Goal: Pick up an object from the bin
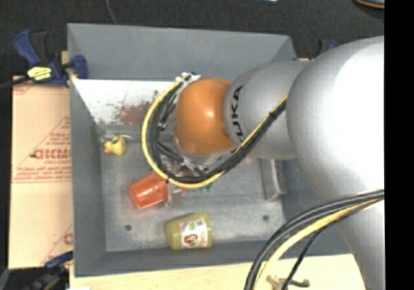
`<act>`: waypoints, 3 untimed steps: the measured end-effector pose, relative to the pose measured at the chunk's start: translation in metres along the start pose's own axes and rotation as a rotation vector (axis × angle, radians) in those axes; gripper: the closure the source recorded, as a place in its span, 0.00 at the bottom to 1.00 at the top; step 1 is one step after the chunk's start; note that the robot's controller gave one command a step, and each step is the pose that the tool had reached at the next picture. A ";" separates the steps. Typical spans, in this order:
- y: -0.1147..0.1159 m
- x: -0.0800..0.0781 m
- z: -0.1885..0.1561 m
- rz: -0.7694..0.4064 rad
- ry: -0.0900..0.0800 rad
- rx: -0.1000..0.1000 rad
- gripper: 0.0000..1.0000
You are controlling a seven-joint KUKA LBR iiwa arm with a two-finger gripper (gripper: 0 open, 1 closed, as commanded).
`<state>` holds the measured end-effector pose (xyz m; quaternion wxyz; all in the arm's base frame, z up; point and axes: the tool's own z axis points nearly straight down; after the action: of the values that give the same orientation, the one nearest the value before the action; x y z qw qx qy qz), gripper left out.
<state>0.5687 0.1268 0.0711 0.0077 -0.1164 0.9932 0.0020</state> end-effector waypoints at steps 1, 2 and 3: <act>0.000 0.000 0.000 0.000 0.000 0.000 1.00; 0.000 0.001 -0.006 0.001 0.001 0.000 1.00; -0.001 0.000 -0.022 0.001 -0.002 0.000 1.00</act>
Offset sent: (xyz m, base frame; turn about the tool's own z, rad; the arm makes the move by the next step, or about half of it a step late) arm 0.0000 0.0000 0.0210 0.0003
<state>0.5687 0.1262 0.0933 0.0088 -0.1156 0.9932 0.0022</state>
